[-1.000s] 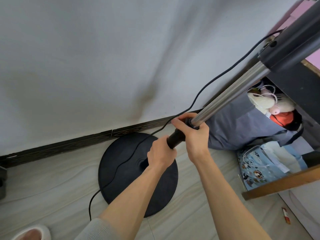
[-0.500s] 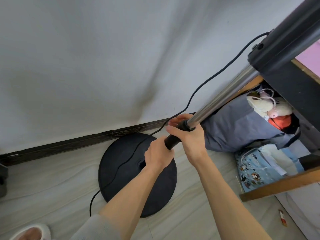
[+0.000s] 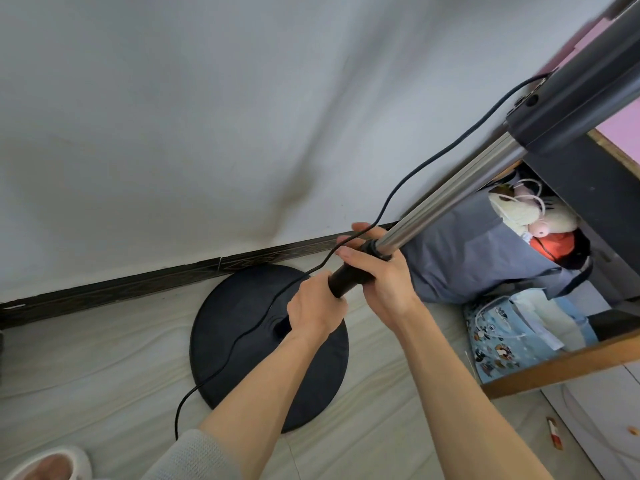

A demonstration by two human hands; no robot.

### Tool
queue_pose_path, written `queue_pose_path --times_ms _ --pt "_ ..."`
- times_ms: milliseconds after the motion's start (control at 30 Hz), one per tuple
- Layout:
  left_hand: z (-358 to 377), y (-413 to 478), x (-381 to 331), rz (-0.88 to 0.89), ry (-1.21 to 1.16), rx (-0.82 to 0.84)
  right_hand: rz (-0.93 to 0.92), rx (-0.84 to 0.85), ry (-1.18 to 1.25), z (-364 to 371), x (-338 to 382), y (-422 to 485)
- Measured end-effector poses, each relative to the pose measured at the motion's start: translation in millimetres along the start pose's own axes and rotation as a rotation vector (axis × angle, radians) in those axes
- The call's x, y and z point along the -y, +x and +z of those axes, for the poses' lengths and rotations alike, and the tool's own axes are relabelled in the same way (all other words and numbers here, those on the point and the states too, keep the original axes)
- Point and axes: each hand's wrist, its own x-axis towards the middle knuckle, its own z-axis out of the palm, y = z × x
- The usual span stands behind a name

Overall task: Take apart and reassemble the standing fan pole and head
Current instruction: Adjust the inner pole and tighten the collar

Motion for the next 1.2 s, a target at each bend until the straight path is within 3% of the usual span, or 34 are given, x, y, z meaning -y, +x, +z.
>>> queue_pose_path --times_ms 67,267,533,633,800,933,1033,1200 --pt "2.2 0.3 0.7 0.006 -0.009 -0.014 -0.001 0.029 -0.019 -2.4 -0.5 2.0" --pt "2.8 -3.1 -3.4 -0.015 -0.026 -0.026 -0.092 -0.385 -0.152 22.5 -8.4 -2.6" --pt "2.3 -3.0 -6.0 -0.025 -0.041 -0.042 -0.052 -0.57 -0.139 34.9 -13.1 0.9" --pt "-0.7 -2.5 -5.8 -0.015 -0.043 -0.021 -0.074 -0.54 -0.143 33.4 -10.3 1.0" --pt "-11.2 1.1 -0.9 0.044 0.011 0.077 -0.042 -0.006 -0.158 -2.6 -3.1 1.4" --pt "-10.9 -0.7 0.5 0.038 0.02 0.086 0.018 0.177 -0.178 -14.5 0.6 1.2" --pt "-8.2 -0.8 0.6 0.043 0.025 0.066 0.006 0.132 -0.107 -11.5 -3.2 -0.7" --pt "-0.1 -4.1 -2.6 -0.021 -0.028 -0.024 -0.143 -0.306 -0.215 18.4 -13.9 -4.5"
